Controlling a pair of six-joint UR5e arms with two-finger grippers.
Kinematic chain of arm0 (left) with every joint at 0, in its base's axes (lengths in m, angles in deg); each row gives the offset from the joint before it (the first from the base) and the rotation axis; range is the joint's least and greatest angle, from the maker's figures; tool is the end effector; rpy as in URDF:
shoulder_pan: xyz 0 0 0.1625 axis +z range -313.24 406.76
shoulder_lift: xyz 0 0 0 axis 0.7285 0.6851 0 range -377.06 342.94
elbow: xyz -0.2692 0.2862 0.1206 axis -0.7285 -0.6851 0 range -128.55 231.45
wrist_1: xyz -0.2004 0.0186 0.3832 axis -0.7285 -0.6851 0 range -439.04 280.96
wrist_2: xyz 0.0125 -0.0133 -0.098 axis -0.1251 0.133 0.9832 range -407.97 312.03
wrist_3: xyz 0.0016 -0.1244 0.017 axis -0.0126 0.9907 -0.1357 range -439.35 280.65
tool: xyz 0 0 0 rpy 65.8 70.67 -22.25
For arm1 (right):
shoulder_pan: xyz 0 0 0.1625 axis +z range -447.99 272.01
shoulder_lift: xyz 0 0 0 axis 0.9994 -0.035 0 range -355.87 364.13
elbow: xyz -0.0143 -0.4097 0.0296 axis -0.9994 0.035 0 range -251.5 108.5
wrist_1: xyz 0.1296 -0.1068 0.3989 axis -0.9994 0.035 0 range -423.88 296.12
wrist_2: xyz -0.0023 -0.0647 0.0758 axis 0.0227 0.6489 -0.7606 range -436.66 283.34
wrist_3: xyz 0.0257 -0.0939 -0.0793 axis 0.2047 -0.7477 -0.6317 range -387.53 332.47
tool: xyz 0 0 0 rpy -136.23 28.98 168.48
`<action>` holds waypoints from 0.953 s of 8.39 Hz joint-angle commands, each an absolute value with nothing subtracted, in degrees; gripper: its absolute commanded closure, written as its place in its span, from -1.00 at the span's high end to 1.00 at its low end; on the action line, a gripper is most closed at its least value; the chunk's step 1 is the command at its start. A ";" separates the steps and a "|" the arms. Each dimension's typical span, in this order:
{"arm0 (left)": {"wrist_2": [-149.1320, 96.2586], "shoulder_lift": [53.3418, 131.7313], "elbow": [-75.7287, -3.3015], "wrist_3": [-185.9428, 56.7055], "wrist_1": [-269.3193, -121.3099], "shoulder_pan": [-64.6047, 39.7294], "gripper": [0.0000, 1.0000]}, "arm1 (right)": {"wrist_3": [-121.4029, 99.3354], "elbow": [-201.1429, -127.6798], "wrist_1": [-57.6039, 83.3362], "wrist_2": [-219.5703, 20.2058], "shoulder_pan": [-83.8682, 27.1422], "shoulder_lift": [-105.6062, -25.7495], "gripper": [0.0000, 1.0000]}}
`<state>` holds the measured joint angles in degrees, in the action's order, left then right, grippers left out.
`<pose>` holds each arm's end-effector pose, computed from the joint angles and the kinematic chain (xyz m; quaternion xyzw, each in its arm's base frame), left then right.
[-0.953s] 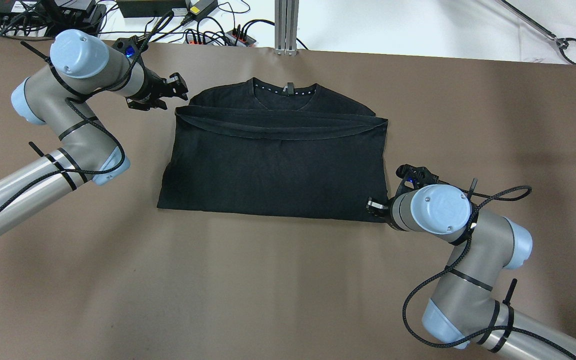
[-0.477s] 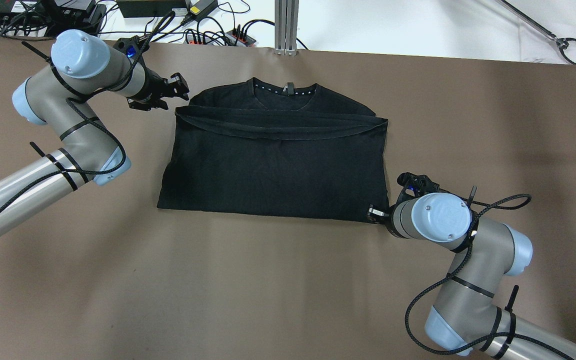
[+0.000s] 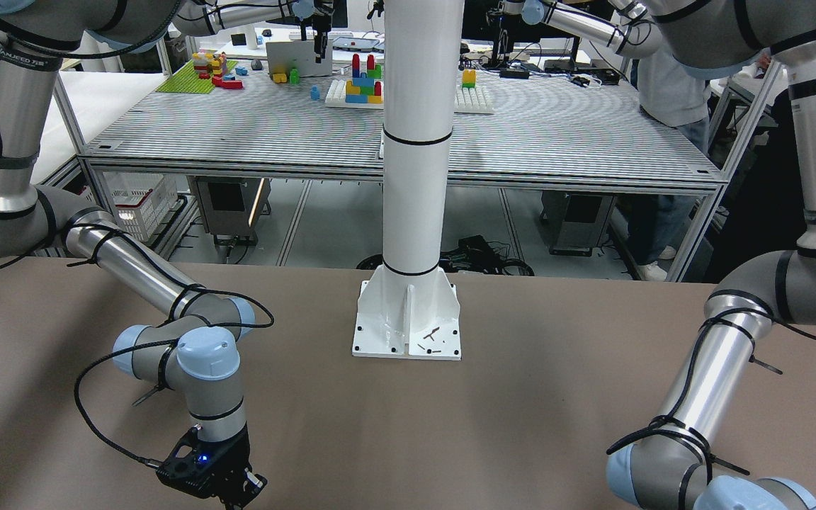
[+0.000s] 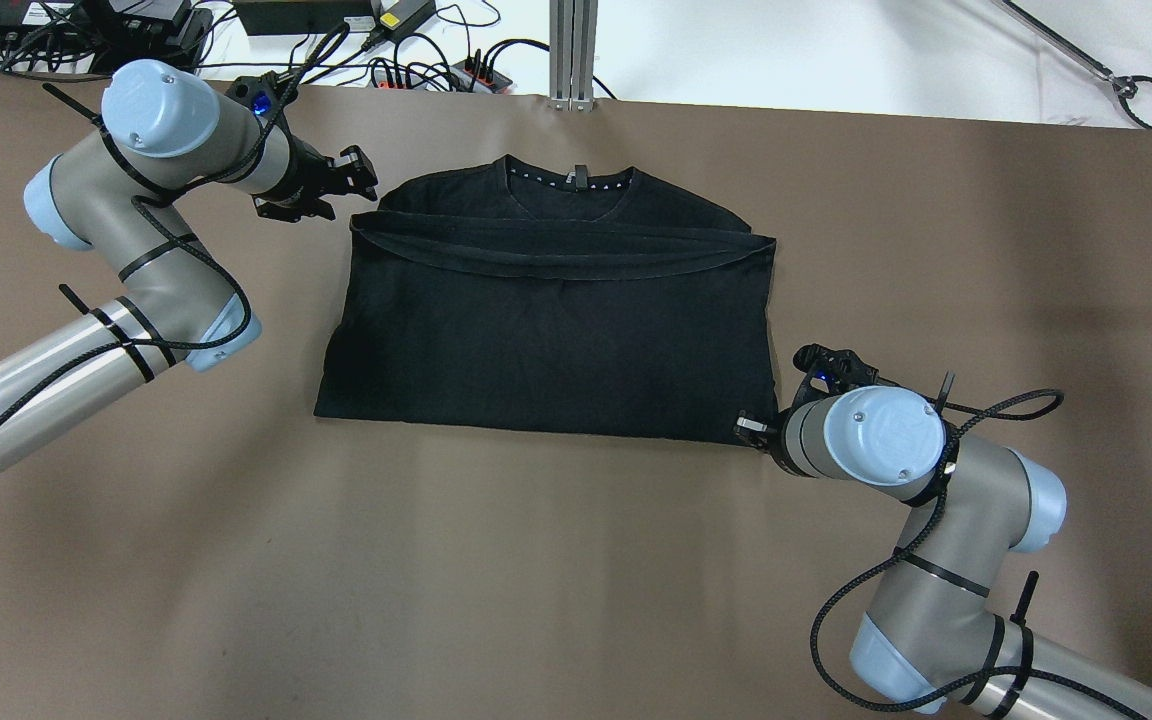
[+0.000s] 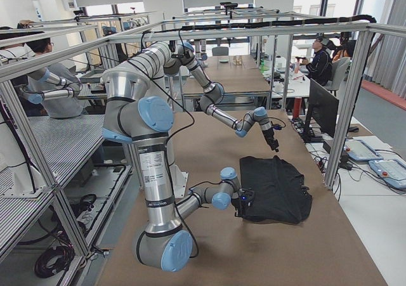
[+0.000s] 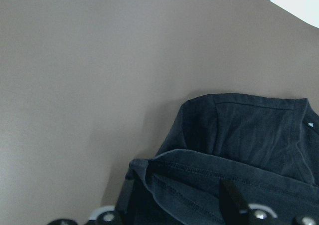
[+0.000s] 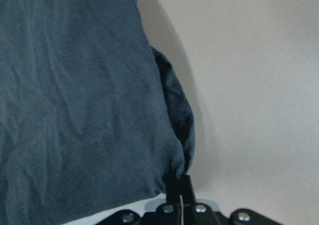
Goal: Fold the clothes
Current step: 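Grasp the folded corner with the right gripper and drag it toward the robot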
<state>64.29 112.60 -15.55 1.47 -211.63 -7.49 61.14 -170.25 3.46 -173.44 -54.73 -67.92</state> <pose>0.4024 -0.7056 0.3345 0.1123 0.5008 -0.2387 0.8244 -0.4819 -0.4578 0.3740 0.0726 -0.4139 0.2259 0.8788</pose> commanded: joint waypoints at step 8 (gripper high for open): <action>64.27 113.11 -16.04 1.86 -211.40 -7.38 0.33 | 63.34 -195.42 4.23 -199.09 -73.45 -81.99 -1.00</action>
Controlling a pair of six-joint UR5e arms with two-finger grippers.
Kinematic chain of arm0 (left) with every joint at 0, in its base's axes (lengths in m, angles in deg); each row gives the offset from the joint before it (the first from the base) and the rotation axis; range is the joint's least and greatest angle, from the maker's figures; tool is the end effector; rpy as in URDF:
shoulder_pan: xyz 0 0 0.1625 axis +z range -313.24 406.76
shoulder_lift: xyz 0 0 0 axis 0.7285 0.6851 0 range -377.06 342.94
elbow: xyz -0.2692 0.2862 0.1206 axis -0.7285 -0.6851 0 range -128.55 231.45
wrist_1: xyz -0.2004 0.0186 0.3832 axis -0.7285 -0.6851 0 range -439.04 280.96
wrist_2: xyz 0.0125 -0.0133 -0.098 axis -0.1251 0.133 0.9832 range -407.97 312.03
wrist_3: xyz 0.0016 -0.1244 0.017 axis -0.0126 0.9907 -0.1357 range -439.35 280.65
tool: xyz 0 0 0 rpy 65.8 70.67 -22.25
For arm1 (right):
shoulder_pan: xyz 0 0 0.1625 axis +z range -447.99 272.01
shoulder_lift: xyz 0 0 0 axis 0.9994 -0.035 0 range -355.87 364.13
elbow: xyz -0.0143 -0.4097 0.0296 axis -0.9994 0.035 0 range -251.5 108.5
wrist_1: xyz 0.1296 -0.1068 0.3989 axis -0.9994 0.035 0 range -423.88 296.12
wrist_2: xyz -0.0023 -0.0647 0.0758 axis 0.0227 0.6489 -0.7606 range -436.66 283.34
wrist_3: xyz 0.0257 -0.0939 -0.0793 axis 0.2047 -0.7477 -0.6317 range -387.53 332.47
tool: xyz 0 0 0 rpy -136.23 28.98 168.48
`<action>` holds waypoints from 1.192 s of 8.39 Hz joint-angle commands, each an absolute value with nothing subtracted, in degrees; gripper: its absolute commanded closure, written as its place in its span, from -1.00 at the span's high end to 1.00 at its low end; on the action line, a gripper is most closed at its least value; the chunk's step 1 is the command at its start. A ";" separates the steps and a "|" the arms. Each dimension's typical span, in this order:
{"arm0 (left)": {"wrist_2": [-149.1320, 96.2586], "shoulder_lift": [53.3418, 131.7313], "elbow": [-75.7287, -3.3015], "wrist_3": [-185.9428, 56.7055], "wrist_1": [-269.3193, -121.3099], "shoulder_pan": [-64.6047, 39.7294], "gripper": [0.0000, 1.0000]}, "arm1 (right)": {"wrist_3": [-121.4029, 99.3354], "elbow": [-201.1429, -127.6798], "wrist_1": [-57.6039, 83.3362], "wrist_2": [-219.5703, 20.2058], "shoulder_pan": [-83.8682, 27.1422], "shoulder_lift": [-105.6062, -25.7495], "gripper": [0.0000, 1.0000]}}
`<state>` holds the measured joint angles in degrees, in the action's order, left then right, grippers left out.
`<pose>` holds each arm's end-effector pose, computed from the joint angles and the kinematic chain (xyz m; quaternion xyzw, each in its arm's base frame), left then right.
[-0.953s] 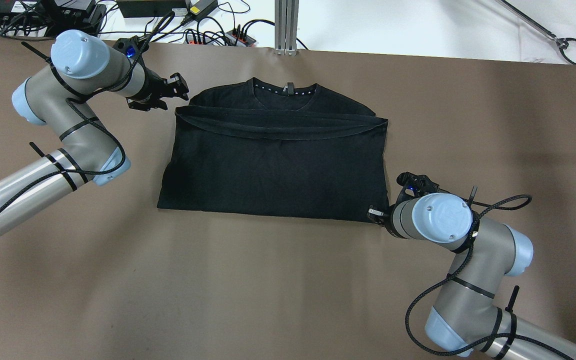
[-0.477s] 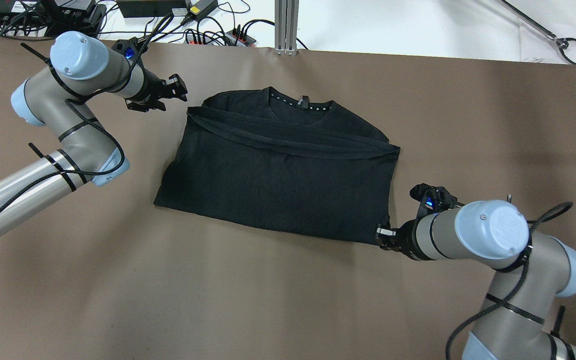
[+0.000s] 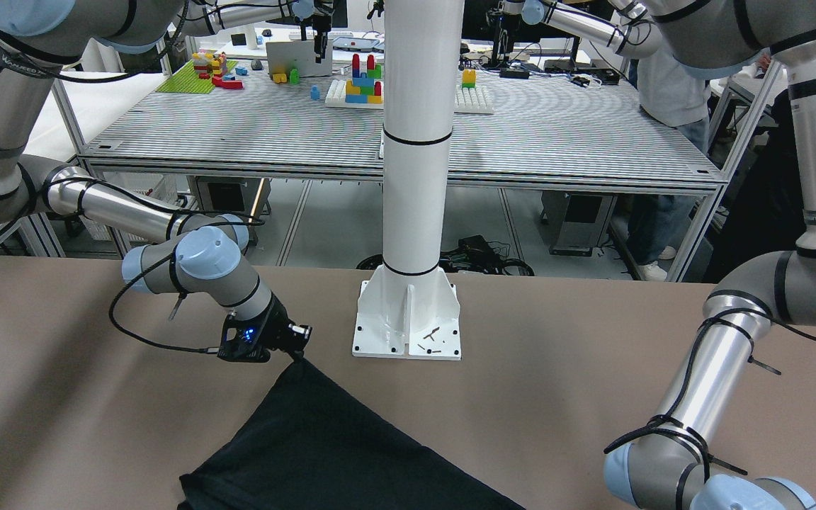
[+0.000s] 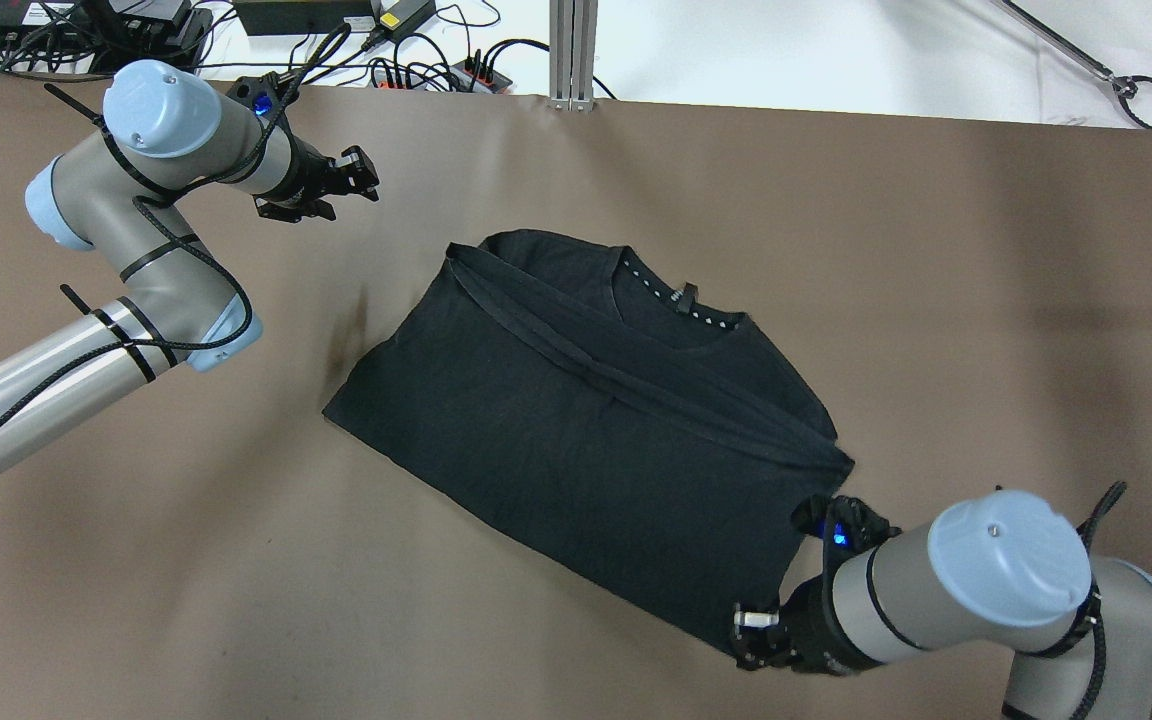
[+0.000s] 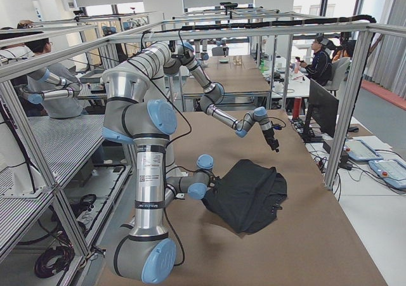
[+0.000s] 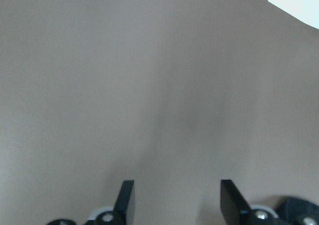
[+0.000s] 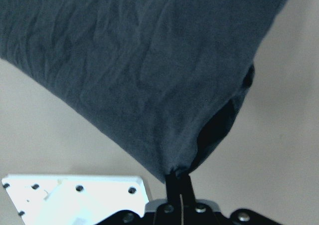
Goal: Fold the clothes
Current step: 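Grasp the folded corner with the right gripper and drag it toward the robot, then grasp the opposite folded corner with the left gripper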
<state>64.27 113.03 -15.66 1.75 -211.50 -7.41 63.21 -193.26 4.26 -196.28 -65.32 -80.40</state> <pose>0.4040 -0.7059 0.3278 0.1127 0.5035 -0.2390 0.8226 -0.4449 -0.2630 0.2930 -0.1277 -0.5103 0.0473 0.8491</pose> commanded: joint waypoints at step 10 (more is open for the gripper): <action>49.71 86.60 -49.44 16.97 -207.44 13.33 0.39 | 63.26 -194.91 4.23 -196.47 -66.99 -80.68 0.90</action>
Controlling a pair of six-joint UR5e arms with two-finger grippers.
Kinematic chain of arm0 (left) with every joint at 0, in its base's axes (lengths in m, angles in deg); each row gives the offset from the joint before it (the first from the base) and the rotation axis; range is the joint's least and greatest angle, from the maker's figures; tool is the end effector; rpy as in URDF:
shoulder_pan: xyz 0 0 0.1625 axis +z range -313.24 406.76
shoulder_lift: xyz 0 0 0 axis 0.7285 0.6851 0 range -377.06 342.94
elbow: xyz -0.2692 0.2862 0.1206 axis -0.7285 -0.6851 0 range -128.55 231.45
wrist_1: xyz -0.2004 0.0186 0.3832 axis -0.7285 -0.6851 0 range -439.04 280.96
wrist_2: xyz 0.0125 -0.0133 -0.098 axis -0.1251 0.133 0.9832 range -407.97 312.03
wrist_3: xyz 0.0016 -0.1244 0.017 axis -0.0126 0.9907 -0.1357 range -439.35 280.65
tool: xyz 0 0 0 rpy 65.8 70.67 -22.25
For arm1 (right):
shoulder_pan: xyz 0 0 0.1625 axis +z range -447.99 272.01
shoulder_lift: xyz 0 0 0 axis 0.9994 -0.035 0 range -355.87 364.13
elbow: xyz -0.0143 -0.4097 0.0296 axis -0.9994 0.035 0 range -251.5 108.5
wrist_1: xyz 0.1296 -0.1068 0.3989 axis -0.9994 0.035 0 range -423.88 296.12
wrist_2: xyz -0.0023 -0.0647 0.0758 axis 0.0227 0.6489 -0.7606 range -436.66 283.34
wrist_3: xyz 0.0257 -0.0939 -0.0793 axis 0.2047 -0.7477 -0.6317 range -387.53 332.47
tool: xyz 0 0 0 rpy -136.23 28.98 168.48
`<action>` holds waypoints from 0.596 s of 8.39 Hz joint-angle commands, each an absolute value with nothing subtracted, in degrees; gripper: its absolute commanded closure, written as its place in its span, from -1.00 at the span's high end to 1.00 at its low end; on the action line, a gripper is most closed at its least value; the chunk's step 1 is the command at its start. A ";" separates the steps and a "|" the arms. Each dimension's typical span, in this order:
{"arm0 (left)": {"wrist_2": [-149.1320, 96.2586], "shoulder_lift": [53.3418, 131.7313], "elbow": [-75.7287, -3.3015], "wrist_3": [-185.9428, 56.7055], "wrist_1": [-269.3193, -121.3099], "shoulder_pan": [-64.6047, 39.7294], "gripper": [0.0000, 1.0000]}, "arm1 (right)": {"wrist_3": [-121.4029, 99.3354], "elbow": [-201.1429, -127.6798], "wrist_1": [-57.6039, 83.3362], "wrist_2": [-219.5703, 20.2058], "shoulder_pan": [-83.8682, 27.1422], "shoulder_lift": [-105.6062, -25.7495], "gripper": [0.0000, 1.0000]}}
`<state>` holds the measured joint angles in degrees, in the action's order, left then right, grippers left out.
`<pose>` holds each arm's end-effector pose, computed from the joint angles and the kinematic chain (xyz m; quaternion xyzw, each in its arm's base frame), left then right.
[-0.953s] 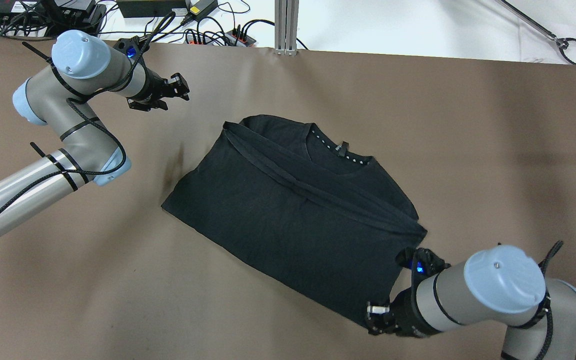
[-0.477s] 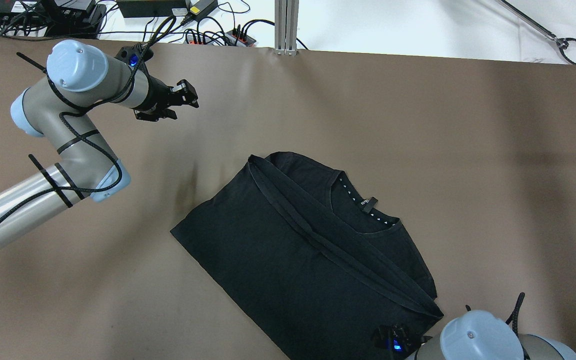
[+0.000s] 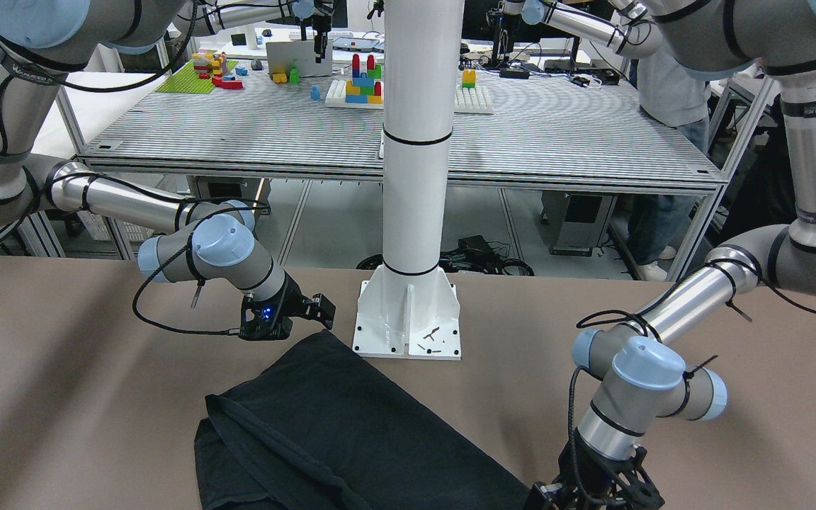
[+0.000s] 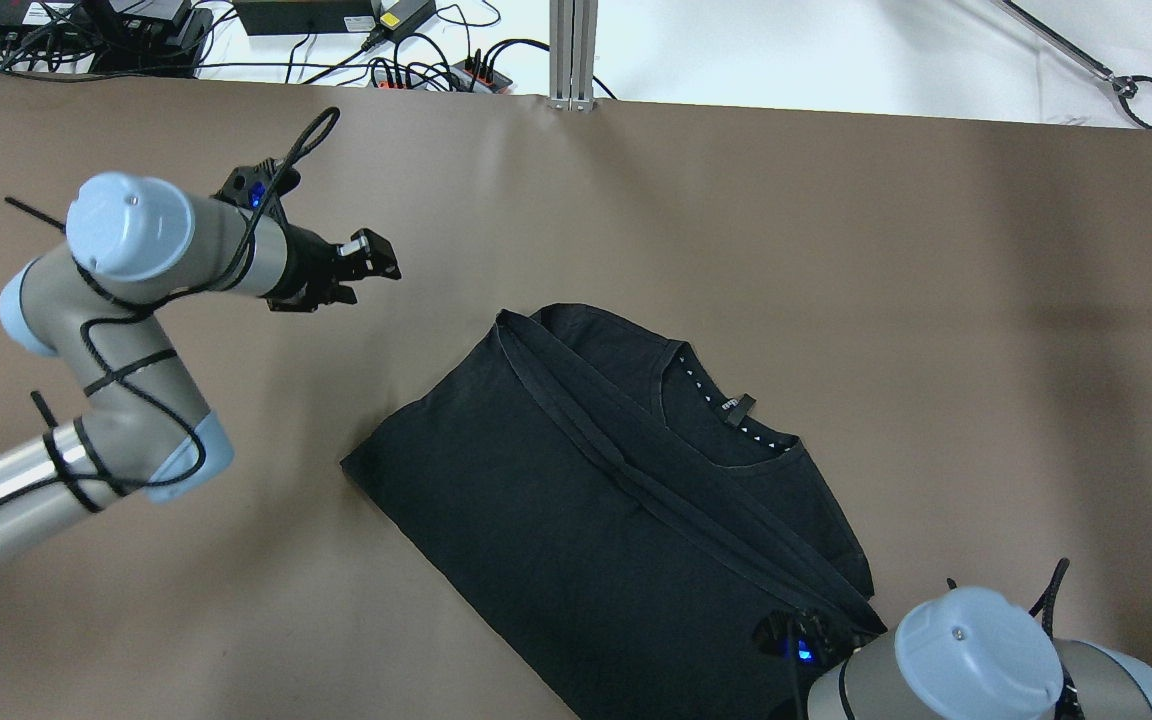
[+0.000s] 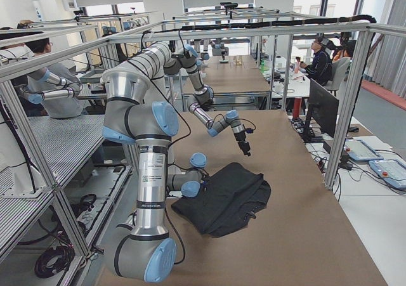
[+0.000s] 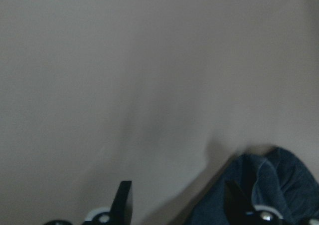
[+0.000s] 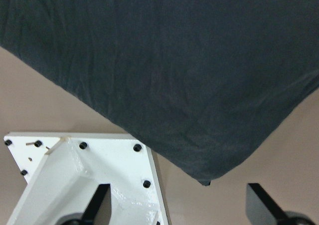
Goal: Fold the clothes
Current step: 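Grasp the opposite folded corner with the left gripper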
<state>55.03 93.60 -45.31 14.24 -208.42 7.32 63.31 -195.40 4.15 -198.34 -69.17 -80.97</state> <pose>0.4448 -0.5019 0.3139 0.0784 0.5495 -0.2462 0.7945 -0.4496 -0.2244 0.2791 -0.1566 -0.5174 0.0058 0.8413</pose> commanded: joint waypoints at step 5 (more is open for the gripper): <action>44.84 85.95 -48.74 20.93 -207.44 20.21 0.37 | 63.26 -194.38 4.23 -194.26 -66.46 -80.68 0.90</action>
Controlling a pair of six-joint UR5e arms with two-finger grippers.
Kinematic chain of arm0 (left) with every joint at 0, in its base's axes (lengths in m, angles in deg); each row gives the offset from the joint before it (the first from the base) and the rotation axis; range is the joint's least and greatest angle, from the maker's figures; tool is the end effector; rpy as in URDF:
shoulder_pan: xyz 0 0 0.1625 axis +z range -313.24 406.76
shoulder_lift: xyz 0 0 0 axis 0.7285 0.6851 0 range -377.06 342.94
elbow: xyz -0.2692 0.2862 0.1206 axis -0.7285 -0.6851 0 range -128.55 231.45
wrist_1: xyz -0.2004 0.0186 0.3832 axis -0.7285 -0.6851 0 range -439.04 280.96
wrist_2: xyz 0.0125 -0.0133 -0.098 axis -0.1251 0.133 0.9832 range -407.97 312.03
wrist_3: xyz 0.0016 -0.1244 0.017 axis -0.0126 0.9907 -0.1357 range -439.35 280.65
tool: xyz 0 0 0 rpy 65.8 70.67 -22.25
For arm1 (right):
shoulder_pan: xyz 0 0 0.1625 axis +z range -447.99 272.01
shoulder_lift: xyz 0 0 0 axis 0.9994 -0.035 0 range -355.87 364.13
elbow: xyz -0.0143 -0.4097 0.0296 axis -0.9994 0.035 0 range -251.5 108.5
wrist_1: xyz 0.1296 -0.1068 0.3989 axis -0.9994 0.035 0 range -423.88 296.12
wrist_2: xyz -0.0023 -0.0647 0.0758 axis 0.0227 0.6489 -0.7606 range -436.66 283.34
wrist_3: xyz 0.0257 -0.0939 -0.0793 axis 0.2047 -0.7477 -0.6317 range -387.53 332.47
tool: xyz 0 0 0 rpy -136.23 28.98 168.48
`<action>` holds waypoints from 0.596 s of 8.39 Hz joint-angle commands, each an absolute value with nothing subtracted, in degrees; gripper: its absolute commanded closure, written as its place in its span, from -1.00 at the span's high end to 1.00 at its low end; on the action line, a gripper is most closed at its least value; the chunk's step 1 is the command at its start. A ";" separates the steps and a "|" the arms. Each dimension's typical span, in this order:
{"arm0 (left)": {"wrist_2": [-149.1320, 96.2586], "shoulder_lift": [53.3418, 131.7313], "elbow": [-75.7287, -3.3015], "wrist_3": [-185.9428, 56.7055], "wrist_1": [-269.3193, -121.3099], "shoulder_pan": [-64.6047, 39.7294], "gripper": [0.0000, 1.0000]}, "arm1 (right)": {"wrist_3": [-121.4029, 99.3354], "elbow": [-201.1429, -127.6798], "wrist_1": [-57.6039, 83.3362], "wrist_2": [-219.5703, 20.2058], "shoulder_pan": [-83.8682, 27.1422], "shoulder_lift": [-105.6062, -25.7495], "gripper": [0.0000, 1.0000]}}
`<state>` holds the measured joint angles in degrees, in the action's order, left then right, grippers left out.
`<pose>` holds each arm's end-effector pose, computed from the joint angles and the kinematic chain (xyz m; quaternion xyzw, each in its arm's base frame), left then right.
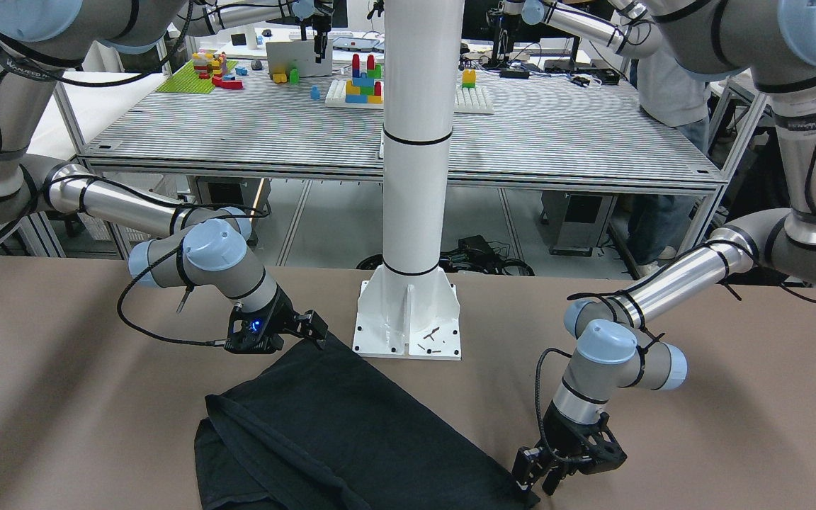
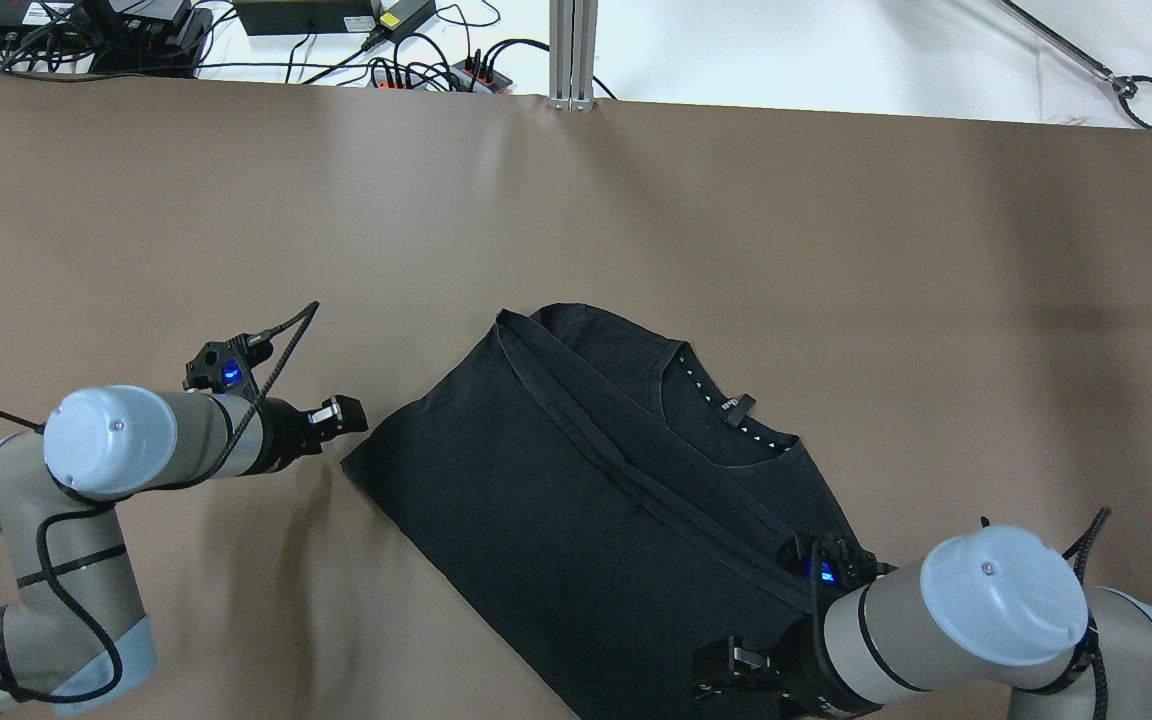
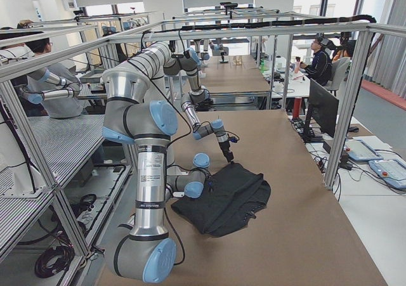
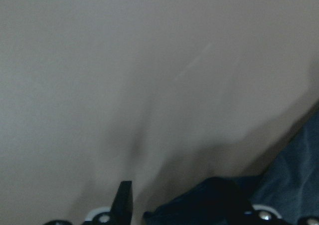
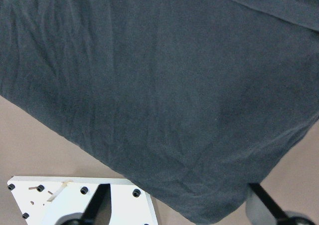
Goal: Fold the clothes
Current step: 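Grasp the opposite folded corner with the left gripper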
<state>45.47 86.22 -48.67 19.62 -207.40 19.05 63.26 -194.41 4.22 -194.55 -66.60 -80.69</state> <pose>0.4993 -0.4043 0.3704 0.0581 0.5104 -0.2552 0.8191 -0.4450 -0.2544 0.2870 -0.1186 -0.5147 0.0436 0.8480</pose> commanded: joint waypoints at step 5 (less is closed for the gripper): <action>45.02 87.44 -48.39 20.85 -207.18 19.08 -0.83 | 63.26 -194.55 4.15 -194.35 -66.20 -81.30 0.90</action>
<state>44.99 86.66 -48.45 20.83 -207.32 19.99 63.26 -194.44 4.16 -194.34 -66.23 -81.10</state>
